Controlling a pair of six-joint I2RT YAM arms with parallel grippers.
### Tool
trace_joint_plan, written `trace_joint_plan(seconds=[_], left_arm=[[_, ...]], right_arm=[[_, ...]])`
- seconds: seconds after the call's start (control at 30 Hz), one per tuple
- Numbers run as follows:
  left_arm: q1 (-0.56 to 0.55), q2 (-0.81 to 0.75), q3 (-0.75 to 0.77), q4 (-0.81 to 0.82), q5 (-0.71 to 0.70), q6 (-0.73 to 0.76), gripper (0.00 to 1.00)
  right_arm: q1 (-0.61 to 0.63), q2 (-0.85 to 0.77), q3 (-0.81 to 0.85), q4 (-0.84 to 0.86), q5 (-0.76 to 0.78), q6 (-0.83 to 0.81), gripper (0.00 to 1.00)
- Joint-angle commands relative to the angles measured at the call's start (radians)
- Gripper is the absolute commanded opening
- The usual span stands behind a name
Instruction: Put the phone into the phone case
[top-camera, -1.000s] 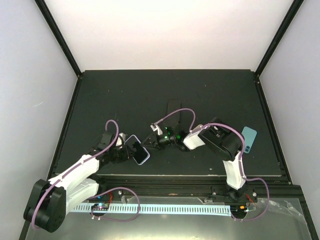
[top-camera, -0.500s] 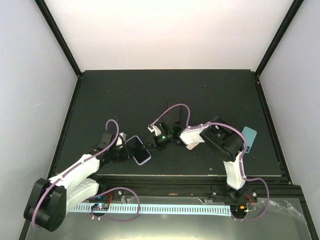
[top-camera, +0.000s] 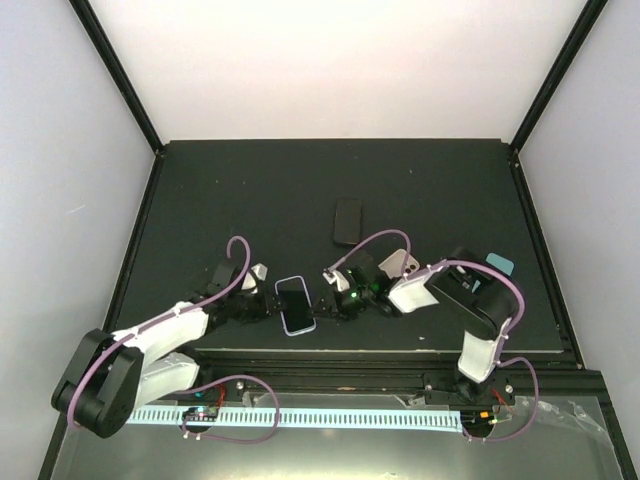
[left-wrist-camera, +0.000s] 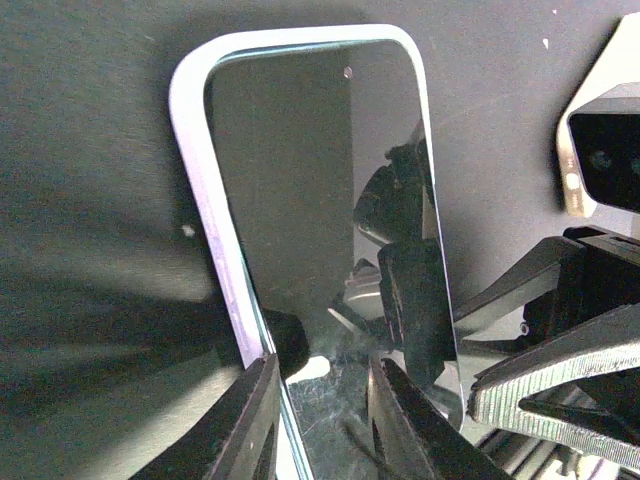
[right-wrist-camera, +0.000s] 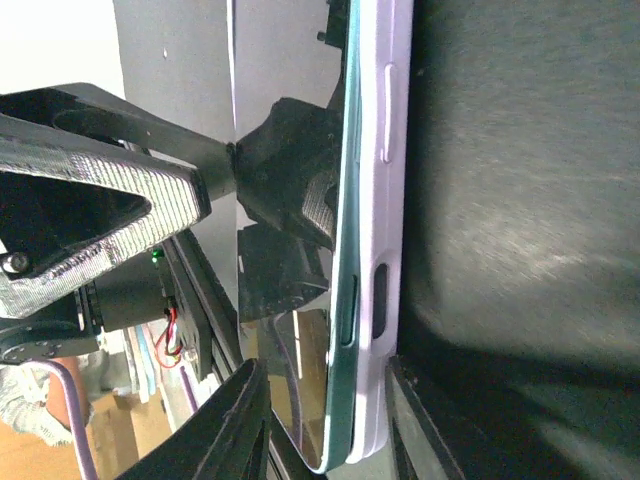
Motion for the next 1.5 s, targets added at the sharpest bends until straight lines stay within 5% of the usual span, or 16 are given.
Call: trace_joint_plan(seconds=[0.0,0.3,0.6,0.7,0.87,1.07,1.47], left_arm=[[-0.038,0.051,0.029,0.092,0.053,-0.049,0.29],[-0.038,0.007,0.033,-0.052,-0.032,-0.012,0.48],[-0.038,0.052,0.005,0.047,0.02,-0.021,0.41],[-0.038,0.048,-0.005,0.045,0.007,-0.017,0.37],[-0.038,0.028,-0.033,0.08,0.034,-0.041,0.34],[-0.038,-0.029,-0.026,0.056,0.039,-0.045,0.34],[-0.034,-0.108,-0.011,-0.057,-0.034,-0.009,0.43]], right_arm=[[-0.02,-0.081,-0.045,0.021,0.077,0.008,0.34],[-0.017,-0.086,-0.034,-0.002,0.127,0.025,0.43],[0.035,-0.006,0.072,-0.086,0.155,-0.016,0.48],[0.038,-0.008,0.046,0.031,0.13,0.045,0.47],[0.037,0.024,-0.087,0.568,0.061,0.35,0.47],[0.036,0.137,-0.093,0.904,0.051,0.534,0.46],[0.038,0.098,-0.099,0.818,0.036,0.462,0.46]])
